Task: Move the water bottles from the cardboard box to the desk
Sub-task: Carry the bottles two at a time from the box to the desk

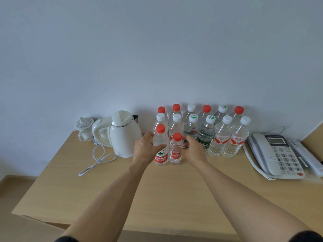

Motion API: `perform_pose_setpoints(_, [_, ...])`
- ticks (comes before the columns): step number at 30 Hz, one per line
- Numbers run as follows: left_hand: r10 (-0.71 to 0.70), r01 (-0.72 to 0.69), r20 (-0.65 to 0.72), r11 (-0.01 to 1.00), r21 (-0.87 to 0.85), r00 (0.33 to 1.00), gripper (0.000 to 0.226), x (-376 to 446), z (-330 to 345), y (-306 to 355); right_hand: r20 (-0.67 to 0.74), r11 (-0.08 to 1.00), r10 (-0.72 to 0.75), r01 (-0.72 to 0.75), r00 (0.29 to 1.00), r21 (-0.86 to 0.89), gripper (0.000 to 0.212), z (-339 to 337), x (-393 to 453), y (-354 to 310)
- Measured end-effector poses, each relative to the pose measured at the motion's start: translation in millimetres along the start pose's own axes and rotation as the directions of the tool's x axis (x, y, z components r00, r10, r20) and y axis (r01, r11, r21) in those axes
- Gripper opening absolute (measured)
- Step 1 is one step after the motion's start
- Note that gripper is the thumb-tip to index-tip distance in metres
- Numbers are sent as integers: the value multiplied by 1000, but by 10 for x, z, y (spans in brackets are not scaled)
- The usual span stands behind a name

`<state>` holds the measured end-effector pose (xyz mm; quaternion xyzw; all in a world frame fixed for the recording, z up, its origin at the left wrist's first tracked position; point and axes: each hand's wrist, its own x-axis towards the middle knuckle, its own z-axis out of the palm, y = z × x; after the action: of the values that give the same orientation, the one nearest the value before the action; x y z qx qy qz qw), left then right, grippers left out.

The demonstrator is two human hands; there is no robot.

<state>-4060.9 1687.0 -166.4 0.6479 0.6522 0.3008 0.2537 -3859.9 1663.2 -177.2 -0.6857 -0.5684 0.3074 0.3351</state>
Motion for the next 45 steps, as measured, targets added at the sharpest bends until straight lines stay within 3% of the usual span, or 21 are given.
perform_pose_setpoints(13, [-10, 10, 67, 1000, -1, 998, 48, -10, -84, 23, 4, 1000, 26, -26, 1000, 11, 51, -34, -17, -45])
perform_pose_setpoints(19, [3, -3, 32, 1000, 1, 999, 42, -20, -117, 35, 2, 1000, 13, -13, 1000, -11, 48, -26, -36, -75])
perform_pose_setpoints(34, [-21, 19, 93, 1000, 17, 995, 52, -51, -175, 61, -10, 998, 44, -44, 999, -39, 50, -147, -81, -108])
perform_pose_setpoints(45, [-60, 66, -53, 990, 125, 997, 43, 1, -401, 98, -65, 990, 35, -44, 997, -131, 45, -302, -135, -195])
